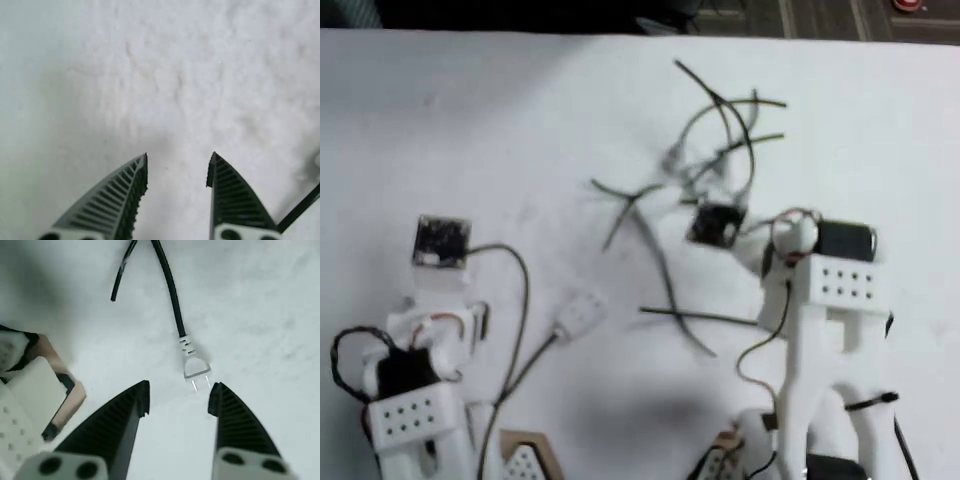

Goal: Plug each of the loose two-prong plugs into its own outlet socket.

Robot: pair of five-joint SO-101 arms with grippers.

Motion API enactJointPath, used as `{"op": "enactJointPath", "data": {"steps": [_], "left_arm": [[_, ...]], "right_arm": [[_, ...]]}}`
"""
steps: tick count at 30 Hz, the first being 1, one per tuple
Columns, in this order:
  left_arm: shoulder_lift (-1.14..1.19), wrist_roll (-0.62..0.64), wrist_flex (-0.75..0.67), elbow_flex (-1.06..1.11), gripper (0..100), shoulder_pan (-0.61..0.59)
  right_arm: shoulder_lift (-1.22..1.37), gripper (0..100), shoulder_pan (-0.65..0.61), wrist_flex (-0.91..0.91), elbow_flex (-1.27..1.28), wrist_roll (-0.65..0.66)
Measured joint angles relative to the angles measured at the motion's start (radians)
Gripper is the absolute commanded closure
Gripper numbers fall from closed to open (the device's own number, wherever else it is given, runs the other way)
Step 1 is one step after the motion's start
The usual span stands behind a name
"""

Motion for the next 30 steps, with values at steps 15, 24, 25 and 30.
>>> {"op": "enactJointPath", "data": {"steps": [15,24,25,30], "left_arm": [[0.0,0.0,0.0,0.0,79,0.0],[0.0,0.0,0.0,0.0,79,0.0],[0.0,0.0,0.0,0.0,79,0.0],[0.0,0.0,0.0,0.0,79,0.0]], "right_arm": [[0.0,80.4,0.071,-0.543,0.44,0.204],[0.0,86.6,0.098,-0.712,0.534,0.207],[0.003,86.5,0.097,-0.73,0.542,0.207],[0.08,86.5,0.098,-0.821,0.551,0.207]]}}
